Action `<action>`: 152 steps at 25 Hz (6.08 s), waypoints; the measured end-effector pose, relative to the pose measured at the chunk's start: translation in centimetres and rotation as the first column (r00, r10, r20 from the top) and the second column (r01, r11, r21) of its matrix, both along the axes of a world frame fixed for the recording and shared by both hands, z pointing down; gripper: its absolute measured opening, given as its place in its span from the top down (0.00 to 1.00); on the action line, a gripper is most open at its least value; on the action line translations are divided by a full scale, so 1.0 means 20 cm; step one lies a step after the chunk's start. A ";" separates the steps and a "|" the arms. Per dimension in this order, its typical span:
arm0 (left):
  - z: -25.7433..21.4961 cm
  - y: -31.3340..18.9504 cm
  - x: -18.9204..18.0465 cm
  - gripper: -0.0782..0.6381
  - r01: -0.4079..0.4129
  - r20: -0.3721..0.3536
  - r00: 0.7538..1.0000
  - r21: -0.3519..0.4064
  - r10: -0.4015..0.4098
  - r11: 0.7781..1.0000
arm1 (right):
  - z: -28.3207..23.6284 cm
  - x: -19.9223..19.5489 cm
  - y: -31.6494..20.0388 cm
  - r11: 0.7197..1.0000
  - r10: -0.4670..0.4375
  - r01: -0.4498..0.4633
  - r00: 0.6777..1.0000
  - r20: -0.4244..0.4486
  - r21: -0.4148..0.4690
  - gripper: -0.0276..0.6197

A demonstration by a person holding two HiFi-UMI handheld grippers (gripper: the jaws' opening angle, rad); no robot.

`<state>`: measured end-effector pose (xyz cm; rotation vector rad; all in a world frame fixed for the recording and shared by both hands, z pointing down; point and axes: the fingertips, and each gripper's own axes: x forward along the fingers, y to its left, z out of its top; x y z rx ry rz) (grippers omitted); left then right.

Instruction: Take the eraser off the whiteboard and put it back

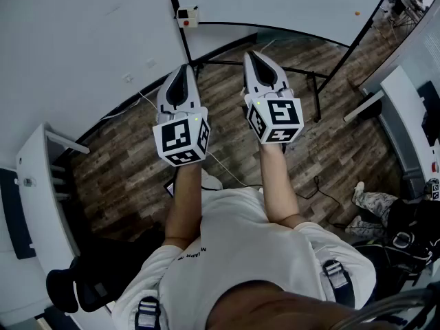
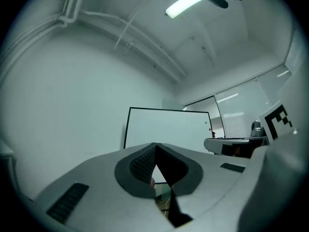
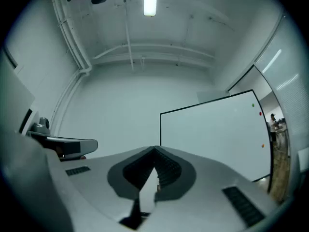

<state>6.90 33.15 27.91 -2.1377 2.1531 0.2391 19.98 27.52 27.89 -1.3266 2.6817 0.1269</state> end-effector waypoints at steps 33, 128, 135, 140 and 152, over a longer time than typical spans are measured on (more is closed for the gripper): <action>0.19 -1.13 -0.51 0.89 -0.052 0.007 0.999 -0.088 0.052 0.995 | 0.18 -0.60 -1.04 0.998 0.010 -0.014 0.998 -0.069 -0.060 0.94; 1.17 -3.05 -1.19 0.63 -0.146 -0.135 0.985 -0.326 0.107 0.934 | 0.56 -1.17 -2.75 0.983 0.035 -0.052 0.994 -0.102 -0.174 0.94; 1.33 -3.08 -1.22 0.52 -0.108 -0.082 0.993 -0.397 0.082 0.911 | 0.58 -1.17 -2.78 0.982 0.041 -0.059 0.994 -0.101 -0.177 0.94; 1.43 -3.11 -1.27 0.51 -0.047 -0.113 0.994 -0.420 -0.001 0.906 | 0.58 -1.16 -2.80 0.982 0.050 -0.069 0.993 -0.109 -0.177 0.94; 1.56 -3.18 -1.26 0.46 -0.065 -0.105 0.994 -0.446 0.020 0.893 | 0.60 -1.11 -2.84 0.979 0.077 -0.098 0.990 -0.118 -0.181 0.94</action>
